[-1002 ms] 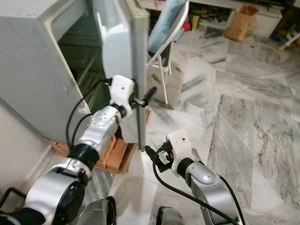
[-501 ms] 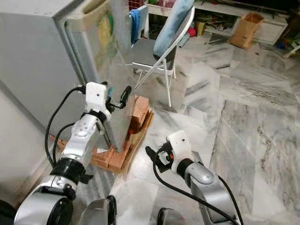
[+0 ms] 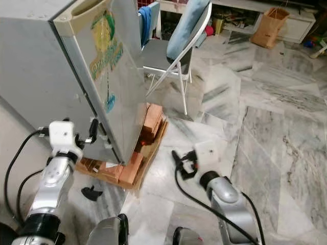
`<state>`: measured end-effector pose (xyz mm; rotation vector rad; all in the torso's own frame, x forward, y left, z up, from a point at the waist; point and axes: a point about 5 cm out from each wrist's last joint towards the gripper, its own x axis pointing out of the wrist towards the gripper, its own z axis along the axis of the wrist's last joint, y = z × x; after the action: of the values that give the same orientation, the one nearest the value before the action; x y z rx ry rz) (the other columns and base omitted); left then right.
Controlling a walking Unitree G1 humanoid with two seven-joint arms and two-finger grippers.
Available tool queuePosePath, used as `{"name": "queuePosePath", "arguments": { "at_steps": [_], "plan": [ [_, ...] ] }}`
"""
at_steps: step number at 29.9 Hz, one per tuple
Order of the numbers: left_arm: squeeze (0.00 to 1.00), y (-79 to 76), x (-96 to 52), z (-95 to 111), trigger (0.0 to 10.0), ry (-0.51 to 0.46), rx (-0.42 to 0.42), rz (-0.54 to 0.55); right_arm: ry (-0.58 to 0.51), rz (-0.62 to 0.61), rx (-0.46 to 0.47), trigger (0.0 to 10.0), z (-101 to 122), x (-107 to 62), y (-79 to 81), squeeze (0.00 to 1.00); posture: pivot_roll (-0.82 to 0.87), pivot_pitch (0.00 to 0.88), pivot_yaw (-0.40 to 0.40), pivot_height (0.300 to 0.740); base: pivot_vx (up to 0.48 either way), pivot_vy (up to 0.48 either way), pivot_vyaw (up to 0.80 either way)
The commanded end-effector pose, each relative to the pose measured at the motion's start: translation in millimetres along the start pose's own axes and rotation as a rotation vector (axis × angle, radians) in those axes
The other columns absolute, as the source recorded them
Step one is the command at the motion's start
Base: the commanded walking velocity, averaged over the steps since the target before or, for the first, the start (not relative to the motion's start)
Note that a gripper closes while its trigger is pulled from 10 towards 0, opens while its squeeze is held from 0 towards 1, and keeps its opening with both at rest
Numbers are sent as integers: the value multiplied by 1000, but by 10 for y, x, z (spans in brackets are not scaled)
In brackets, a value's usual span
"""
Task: Restocking fridge
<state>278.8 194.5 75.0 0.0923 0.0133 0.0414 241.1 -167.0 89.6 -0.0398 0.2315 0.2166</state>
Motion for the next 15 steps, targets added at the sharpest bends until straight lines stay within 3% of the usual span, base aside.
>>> {"name": "queuePosePath", "arguments": {
  "at_steps": [1, 2, 8, 12, 15],
  "plan": [
    [0, 35, -42, 27, 10000, -10, 16, 13, -41, -37, 17, 10000, 41, -11, -32, 0, 95, 73, 7, 740, 0, 0, 0],
    [0, 70, -169, 17, 10000, -13, 17, 30, -86, -83, 1, 10000, 75, -32, -59, 0, 105, 63, 7, 740, 0, 0, 0],
    [0, 25, -371, 66, 10000, -37, 42, 24, -127, -116, -33, 10000, 37, -76, -46, 0, 126, 42, 21, 740, 0, 0, 0],
    [0, 15, -410, 30, 10000, -21, 31, 46, -148, -121, -55, 10000, -18, -1, -66, 0, 102, 7, 48, 740, 0, 0, 0],
    [0, -98, -380, -15, 10000, -12, 27, 6, -165, -145, -60, 10000, -7, 101, -97, 0, 106, 0, 32, 740, 0, 0, 0]
  ]
}}
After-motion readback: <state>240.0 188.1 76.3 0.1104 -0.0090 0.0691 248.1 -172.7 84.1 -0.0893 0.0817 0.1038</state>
